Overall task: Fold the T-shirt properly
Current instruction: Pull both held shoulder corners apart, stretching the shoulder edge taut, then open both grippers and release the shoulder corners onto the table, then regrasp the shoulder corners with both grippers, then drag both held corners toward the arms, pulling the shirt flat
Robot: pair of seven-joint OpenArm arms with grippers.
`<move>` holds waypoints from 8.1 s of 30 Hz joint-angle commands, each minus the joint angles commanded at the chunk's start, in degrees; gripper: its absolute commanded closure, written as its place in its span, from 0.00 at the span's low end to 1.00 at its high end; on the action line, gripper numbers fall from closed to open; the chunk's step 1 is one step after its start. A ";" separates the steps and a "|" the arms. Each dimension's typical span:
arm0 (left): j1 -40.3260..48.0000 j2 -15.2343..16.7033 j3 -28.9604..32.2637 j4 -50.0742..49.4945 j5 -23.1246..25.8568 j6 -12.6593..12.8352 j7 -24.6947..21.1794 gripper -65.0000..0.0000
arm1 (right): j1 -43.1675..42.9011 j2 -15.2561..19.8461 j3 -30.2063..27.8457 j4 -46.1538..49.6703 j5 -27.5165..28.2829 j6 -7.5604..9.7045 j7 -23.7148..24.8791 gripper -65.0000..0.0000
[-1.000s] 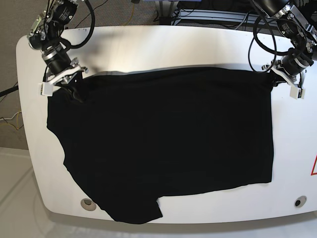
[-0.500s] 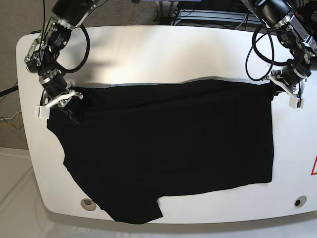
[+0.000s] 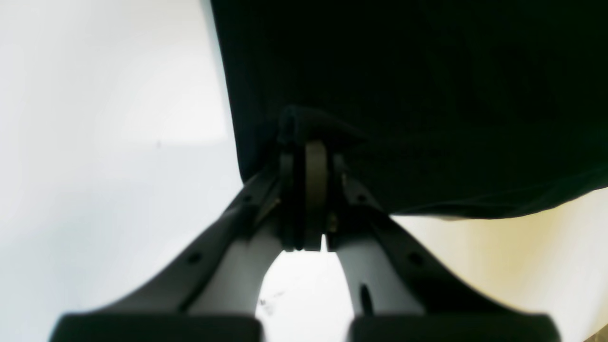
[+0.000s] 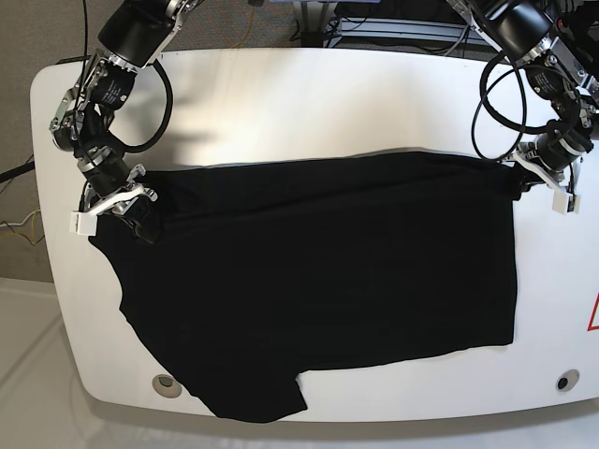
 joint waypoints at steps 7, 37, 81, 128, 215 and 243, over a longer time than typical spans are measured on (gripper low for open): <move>-1.54 0.35 0.21 -0.67 0.34 1.05 0.92 1.00 | 1.34 0.46 -1.75 -0.35 -1.80 -0.24 0.28 1.00; -7.70 -0.58 5.32 -11.15 3.83 0.52 -5.88 1.00 | 6.65 2.01 -4.12 -11.60 -6.20 -1.15 3.80 0.99; 7.15 -1.57 5.78 -1.97 7.25 0.00 -19.50 0.43 | -6.74 6.61 -4.04 5.74 -28.19 -0.63 9.09 0.25; 10.42 -6.24 7.28 -5.46 10.82 0.18 -23.22 0.43 | -10.01 9.60 -2.32 -8.62 -28.19 -5.39 20.89 0.31; 6.18 -4.39 11.44 -15.53 10.88 1.40 -24.99 0.96 | -15.17 9.38 -1.85 -6.13 -26.99 -3.48 16.64 1.00; 22.29 -5.45 9.77 -2.43 9.20 0.82 -22.72 1.00 | -35.71 6.91 -1.13 9.90 -27.26 -1.89 16.21 1.00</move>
